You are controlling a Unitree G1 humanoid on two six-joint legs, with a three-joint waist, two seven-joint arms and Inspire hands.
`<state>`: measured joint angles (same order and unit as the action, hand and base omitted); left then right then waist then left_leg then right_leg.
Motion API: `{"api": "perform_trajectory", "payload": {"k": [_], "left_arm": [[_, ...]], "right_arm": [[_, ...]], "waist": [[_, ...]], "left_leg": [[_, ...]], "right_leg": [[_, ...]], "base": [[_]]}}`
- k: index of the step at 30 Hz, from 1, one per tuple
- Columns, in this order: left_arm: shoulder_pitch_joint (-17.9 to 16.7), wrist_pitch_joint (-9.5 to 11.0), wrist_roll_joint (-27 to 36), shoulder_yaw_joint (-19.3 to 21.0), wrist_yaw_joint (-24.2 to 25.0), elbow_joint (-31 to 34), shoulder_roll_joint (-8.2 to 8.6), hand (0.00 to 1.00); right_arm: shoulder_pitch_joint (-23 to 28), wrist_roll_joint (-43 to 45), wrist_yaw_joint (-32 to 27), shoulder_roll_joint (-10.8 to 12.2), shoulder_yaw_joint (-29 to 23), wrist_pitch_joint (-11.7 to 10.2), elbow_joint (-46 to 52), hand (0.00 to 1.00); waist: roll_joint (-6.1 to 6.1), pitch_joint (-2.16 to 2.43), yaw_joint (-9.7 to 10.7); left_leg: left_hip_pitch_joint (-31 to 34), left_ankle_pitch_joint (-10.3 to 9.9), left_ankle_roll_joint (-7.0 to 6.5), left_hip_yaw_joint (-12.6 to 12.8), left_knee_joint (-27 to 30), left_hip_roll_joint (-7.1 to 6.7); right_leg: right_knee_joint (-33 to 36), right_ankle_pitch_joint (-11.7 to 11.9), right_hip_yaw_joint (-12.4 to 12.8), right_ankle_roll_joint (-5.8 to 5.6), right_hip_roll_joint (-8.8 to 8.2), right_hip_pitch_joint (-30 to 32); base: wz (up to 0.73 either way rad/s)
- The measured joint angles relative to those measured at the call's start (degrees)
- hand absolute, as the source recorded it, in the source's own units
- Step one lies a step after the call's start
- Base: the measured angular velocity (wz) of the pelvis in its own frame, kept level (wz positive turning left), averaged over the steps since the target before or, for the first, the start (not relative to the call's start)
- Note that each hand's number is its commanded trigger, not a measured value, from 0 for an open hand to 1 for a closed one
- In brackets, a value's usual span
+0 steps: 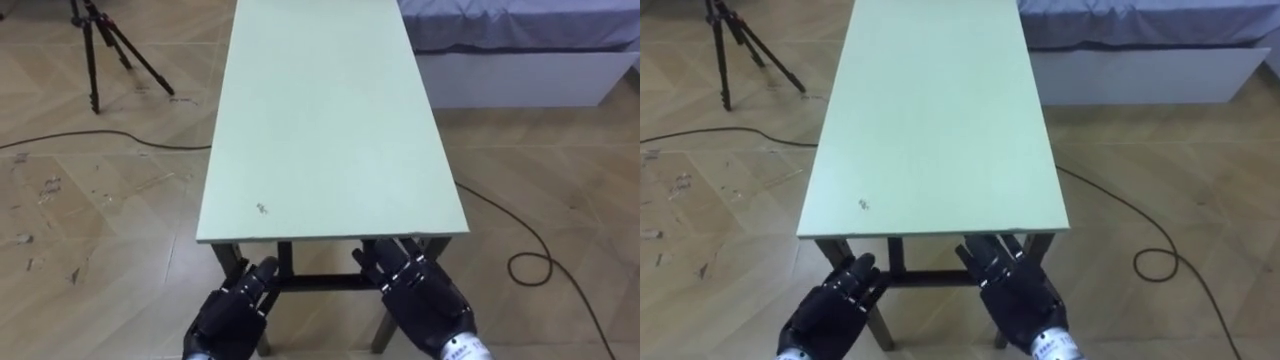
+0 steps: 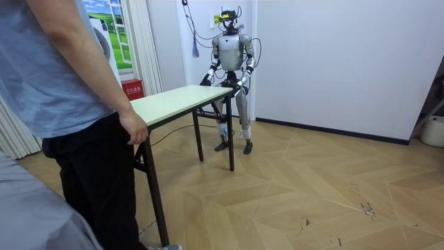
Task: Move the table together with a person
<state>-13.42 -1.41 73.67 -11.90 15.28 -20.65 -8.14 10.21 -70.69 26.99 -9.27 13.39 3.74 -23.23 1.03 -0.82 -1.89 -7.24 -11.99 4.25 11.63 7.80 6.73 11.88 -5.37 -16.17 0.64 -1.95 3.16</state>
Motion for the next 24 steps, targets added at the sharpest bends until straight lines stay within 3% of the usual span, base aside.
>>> {"api": "perform_trajectory", "payload": {"k": [4, 24], "left_arm": [[0.15, 0.03, -0.09, 0.70, -0.07, 4.33, -0.45, 0.00], [0.05, -1.16, -0.06, 0.58, -2.94, 6.50, -0.61, 0.00]], "right_arm": [[0.04, 0.31, -0.06, -0.30, 0.03, 0.05, 0.41, 0.00], [0.05, 0.24, -0.86, -2.44, 1.00, 0.06, 1.85, 0.00]], "waist": [[0.40, -0.04, 0.09], [1.32, -0.22, -0.01]], "left_leg": [[-0.22, 0.00, 0.00, 0.00, -0.02, -0.06], [-0.14, 0.00, 0.00, 0.03, -0.03, -0.08]], "right_leg": [[-0.01, 0.02, 0.38, -0.01, 0.05, -0.07], [-0.04, 0.04, 0.36, -0.02, 0.04, 0.05]], "base": [[-0.05], [0.00]]}}
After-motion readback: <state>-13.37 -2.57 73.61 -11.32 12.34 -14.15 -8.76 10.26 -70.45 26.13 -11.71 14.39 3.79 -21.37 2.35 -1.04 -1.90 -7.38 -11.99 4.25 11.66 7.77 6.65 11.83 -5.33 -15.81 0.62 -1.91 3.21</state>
